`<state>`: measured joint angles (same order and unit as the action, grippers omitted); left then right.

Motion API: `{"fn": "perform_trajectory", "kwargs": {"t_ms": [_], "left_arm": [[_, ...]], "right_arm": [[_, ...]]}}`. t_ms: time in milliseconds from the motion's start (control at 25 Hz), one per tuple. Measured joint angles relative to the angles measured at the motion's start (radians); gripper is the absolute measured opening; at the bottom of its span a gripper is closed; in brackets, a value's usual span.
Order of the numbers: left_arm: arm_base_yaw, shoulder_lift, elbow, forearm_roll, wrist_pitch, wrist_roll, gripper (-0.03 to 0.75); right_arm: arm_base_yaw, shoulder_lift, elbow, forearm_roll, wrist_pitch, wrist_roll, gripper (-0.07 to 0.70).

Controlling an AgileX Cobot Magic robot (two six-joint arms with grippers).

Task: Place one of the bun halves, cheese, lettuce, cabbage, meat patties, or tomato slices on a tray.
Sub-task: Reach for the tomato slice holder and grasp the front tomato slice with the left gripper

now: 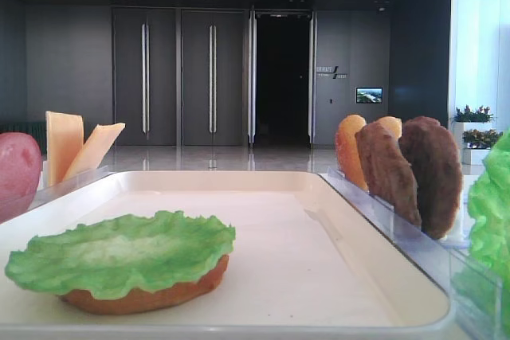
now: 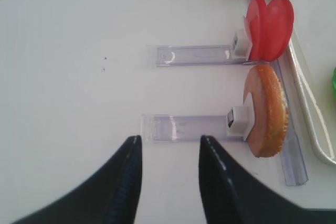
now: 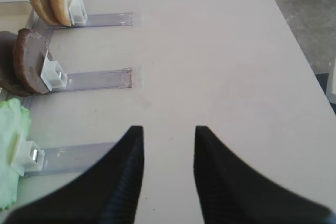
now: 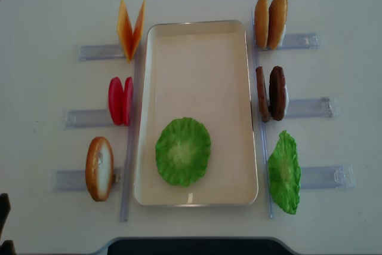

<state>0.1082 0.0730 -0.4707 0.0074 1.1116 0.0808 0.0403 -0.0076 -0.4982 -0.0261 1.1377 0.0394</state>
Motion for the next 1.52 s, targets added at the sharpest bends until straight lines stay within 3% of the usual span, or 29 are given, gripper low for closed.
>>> {"fn": "perform_trajectory", "kwargs": {"t_ms": [1360, 1520], "left_arm": [[0.0, 0.0, -0.001, 0.01, 0.001, -0.006, 0.282], [0.0, 0.001, -0.028, 0.043, 0.004, -0.029, 0.314]], "right_arm": [[0.0, 0.0, 0.0, 0.0, 0.0, 0.0, 0.254], [0.0, 0.0, 0.0, 0.0, 0.0, 0.0, 0.254]]}}
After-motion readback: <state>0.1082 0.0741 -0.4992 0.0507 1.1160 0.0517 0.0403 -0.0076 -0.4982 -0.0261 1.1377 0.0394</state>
